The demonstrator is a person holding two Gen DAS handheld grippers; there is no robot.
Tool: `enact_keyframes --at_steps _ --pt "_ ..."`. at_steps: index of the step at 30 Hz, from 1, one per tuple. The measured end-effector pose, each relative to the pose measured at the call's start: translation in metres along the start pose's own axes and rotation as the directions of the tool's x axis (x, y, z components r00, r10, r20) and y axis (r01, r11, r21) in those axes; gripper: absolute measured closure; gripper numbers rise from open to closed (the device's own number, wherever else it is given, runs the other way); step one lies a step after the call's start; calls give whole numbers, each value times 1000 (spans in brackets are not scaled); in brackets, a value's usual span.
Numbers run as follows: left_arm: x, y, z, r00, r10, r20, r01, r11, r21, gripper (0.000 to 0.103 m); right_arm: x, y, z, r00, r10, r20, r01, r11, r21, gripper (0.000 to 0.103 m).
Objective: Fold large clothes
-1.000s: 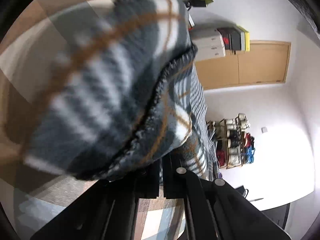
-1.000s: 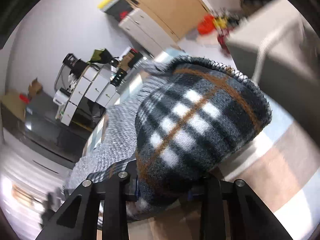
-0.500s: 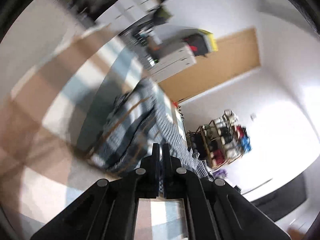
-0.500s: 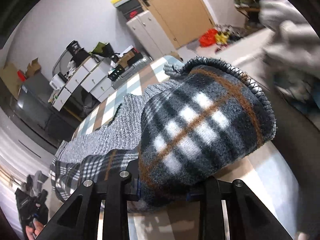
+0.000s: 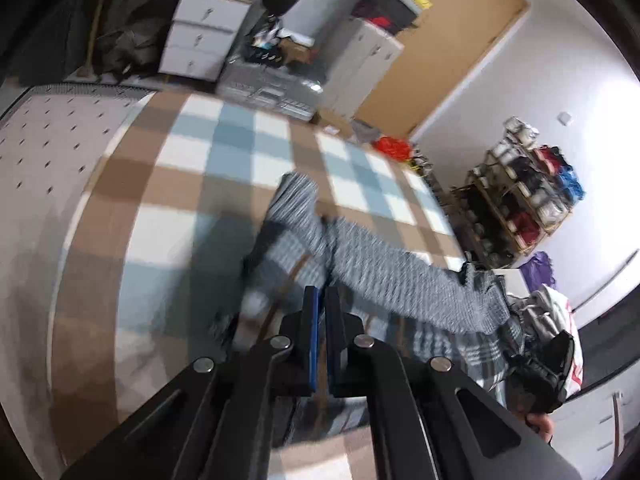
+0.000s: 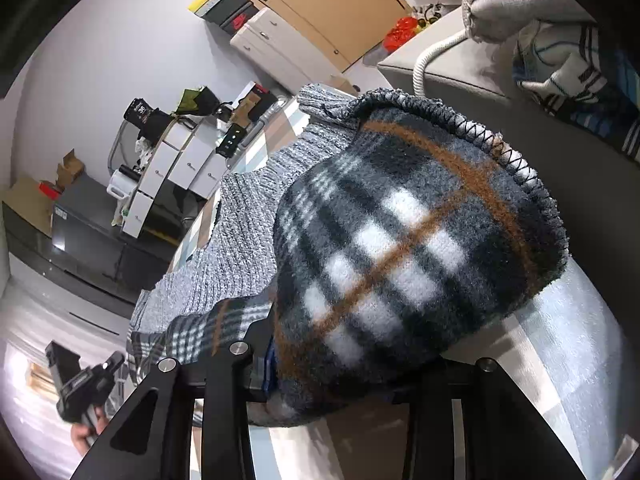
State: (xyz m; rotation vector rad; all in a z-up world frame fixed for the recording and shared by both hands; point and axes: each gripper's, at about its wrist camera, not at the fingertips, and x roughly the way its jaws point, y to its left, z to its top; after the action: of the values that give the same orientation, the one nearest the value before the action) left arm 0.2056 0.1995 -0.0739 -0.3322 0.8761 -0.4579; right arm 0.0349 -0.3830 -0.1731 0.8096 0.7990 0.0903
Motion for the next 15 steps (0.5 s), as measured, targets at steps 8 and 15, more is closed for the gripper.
enact_keyframes --at_steps 8,15 --pt "33 5 4 976 -48 -212 43 999 -27 89 11 -11 6 998 46 -50 -44 998 46 47" --pt "45 12 8 936 -207 -285 172 975 -143 40 12 -12 7 997 55 -59 -53 998 42 43"
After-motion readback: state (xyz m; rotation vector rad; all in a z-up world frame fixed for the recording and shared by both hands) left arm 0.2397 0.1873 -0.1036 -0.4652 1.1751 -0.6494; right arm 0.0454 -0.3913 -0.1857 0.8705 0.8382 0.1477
